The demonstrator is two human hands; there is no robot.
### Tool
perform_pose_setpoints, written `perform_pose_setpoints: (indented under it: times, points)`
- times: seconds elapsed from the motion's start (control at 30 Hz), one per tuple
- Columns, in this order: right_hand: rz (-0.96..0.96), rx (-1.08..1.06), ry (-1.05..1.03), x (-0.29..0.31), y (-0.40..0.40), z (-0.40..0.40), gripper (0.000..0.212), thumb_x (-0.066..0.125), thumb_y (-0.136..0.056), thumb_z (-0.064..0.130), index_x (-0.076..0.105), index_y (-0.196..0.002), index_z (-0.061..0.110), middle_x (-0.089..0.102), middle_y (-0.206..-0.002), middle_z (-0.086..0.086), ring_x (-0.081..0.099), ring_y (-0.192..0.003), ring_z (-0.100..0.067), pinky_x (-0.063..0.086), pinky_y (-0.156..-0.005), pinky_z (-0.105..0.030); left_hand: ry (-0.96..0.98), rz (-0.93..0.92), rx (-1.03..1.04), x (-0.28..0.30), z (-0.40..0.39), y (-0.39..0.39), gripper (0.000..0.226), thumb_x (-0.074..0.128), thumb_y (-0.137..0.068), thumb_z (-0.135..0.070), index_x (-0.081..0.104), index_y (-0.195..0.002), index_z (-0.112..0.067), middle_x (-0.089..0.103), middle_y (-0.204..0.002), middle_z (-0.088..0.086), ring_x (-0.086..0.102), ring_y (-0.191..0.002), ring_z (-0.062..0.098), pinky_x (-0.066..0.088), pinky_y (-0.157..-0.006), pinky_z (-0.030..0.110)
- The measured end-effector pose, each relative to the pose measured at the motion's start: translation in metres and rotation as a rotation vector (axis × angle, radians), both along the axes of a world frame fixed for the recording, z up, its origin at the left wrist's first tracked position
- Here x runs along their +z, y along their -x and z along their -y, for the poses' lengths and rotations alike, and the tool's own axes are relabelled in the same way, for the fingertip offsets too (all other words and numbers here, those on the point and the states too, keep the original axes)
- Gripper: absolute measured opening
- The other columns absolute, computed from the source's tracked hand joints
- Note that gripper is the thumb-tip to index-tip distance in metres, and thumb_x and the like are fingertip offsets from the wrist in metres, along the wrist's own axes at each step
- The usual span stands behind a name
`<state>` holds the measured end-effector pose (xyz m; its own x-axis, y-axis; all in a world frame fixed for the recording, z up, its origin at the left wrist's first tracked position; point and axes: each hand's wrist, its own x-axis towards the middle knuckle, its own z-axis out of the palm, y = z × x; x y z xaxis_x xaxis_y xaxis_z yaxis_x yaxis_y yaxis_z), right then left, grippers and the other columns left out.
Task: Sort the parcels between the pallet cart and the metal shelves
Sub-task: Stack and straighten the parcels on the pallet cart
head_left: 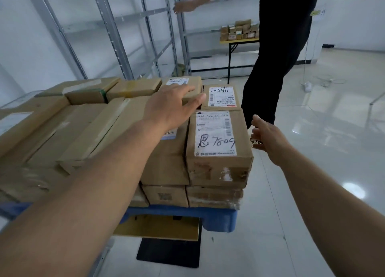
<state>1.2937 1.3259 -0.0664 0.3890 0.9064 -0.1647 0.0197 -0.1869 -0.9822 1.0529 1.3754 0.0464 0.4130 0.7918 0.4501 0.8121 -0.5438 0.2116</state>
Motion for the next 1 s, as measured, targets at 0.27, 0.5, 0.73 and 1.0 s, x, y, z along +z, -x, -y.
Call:
perform_pose_setpoints:
  times: [0.27,0.5,0.73,1.0]
  points:
    - [-0.013,0.13,-0.005,0.007,-0.028,-0.051,0.057,0.042,-0.095,0.055,0.039,-0.142,0.022,0.041,-0.139,-0.001,0.044,-0.117,-0.02,0.042,-0.091,-0.04,0.186,-0.171,0.121,0.001,-0.043,-0.033,0.073,0.032,-0.082,-0.075,0.029,-0.144,-0.036,0.027,-0.153,-0.004,0.02,-0.141,0.02,0.021,-0.11,0.043]
    - [-0.006,0.344,0.03,0.01,-0.034,-0.088,0.059,0.039,-0.092,0.062,0.035,-0.141,0.031,0.036,-0.146,-0.009,0.041,-0.114,-0.024,0.04,-0.092,-0.047,0.34,-0.251,0.202,-0.008,-0.071,-0.047,0.071,0.037,-0.081,-0.073,0.031,-0.143,-0.039,0.025,-0.154,-0.005,0.025,-0.14,0.021,0.025,-0.112,0.047]
    - [-0.045,0.528,0.058,0.002,-0.035,-0.108,0.064,0.035,-0.085,0.075,0.036,-0.138,0.041,0.04,-0.143,-0.005,0.044,-0.122,-0.027,0.042,-0.096,-0.058,0.3,-0.197,0.193,-0.01,-0.07,-0.045,0.039,0.052,-0.094,-0.035,0.05,-0.133,-0.035,0.053,-0.133,-0.002,0.047,-0.12,0.018,0.036,-0.093,0.031]
    - [-0.002,0.584,0.087,0.0,-0.036,-0.104,0.066,0.028,-0.087,0.075,0.026,-0.145,0.043,0.03,-0.152,0.002,0.036,-0.132,-0.029,0.042,-0.082,-0.051,0.297,-0.172,0.215,-0.012,-0.065,-0.043,0.039,0.055,-0.092,-0.03,0.051,-0.13,-0.037,0.053,-0.134,-0.004,0.049,-0.117,0.017,0.036,-0.088,0.03]
